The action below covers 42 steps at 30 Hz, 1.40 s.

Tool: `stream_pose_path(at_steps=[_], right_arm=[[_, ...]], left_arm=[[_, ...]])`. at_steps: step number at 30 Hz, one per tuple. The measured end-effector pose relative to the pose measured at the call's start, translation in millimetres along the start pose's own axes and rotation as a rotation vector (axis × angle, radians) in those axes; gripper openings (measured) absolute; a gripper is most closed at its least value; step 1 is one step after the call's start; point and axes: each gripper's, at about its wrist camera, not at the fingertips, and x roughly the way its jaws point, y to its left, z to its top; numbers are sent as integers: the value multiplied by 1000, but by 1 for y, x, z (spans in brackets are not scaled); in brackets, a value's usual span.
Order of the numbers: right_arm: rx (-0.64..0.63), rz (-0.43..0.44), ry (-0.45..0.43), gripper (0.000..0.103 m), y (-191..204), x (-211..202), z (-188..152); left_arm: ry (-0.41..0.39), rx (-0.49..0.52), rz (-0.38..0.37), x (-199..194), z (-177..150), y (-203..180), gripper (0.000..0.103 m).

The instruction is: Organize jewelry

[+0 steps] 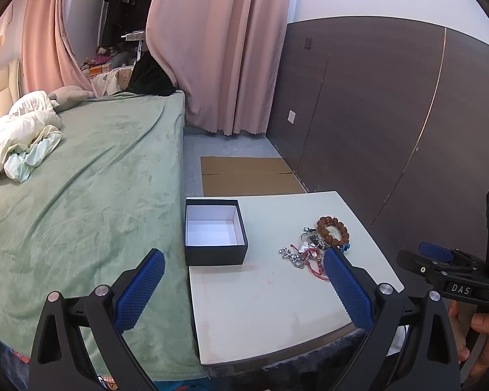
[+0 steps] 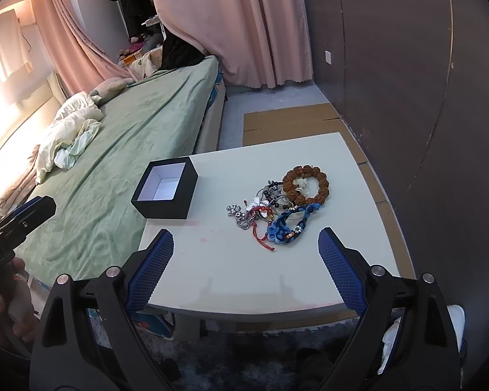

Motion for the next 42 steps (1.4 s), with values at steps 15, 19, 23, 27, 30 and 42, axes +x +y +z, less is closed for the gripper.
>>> stream_pose_path(at_steps=[15,19,23,27,30,42], right_arm=[[5,-8,-4,90,-6,-2,1],[3,-7,-3,90,-7,-1,2],[5,-9,-6,90,-5,-2,0],[2,-7,-10,90,-4,-1,-2],[-5,-8,-10,90,0,1,-3],[-6,-12,-11,90,1,-1,-3]], left_arm=[[-7,9,-4,0,-1,-3,95],[-7,8,-5,-1,-1,-3,95],[-11,8,-6,-1,-2,-3,95],[-13,6,-5,-2,-3,-3,95],[-14,8,-6,-2,-2,-4,95],[-17,9,-7,-4,-3,-3,95]])
